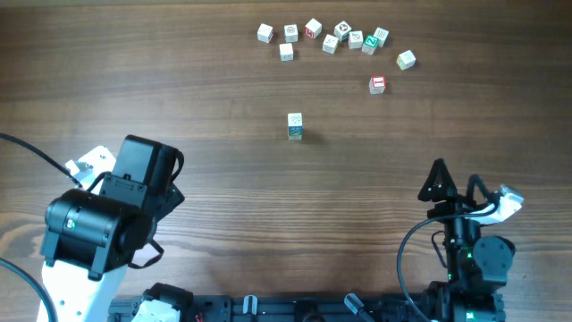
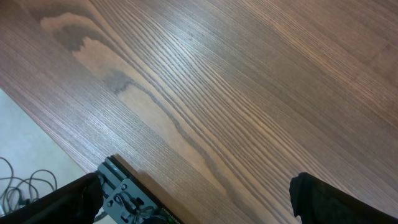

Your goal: Form a tower

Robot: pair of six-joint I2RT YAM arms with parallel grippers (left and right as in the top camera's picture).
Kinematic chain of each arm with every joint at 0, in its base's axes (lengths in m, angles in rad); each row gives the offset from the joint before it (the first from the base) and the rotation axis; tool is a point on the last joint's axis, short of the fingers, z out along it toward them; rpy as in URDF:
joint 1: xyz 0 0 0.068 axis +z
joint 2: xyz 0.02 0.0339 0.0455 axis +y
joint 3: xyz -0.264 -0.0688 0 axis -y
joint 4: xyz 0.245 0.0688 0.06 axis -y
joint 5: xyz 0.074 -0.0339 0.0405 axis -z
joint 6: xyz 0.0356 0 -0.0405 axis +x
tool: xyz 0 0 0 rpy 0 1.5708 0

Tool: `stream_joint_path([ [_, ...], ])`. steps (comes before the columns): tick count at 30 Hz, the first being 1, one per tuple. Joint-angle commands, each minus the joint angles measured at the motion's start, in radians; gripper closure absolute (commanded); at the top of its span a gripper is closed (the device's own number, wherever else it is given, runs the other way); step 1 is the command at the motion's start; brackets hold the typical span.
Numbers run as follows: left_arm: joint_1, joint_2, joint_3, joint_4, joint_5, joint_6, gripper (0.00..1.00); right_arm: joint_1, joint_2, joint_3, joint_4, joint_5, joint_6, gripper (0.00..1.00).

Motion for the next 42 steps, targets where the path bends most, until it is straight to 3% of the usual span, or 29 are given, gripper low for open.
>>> stream_joint_path([
  [1, 0.006, -0.003, 0.0, 0.0, -0.002, -0.019, 0.0, -0.005, -0.016, -0.003, 0.021, -0.037, 0.07, 0.0],
  [5, 0.006, -0.003, 0.0, 0.0, -0.002, -0.019, 0.0, -0.005, -0.016, -0.003, 0.024, -0.01, -0.045, 0.0],
  [9, 0.006, -0.003, 0.0, 0.0, -0.002, -0.019, 0.0, -0.005, -0.016, -0.003, 0.024, -0.028, -0.327, 0.0],
  [26, -0.037, -0.022, 0.0, -0.008, -0.026, -0.01, 0.0, -0.005, -0.016, -0.003, 0.024, -0.029, -0.328, 0.01],
  [35, -0.042, -0.32, -0.077, -0.013, -0.048, 0.019, 0.0, -0.005, -0.016, -0.003, 0.024, -0.029, -0.328, 0.0],
  [39, 0.013, -0.501, -0.164, 0.122, -0.028, 0.01, 0.0, -0.005, -0.016, -0.003, 0.024, -0.029, -0.328, 0.0],
  [41, 0.014, -0.617, -0.267, 0.338, -0.013, 0.034, 0.0, -0.005, -0.016, -0.003, 0.024, -0.029, -0.328, 0.0],
  [42, 0.014, -0.669, -0.347, 0.467, -0.003, 0.106, 0.0, -0.005, -0.016, -0.003, 0.024, -0.029, -0.328, 0.0],
])
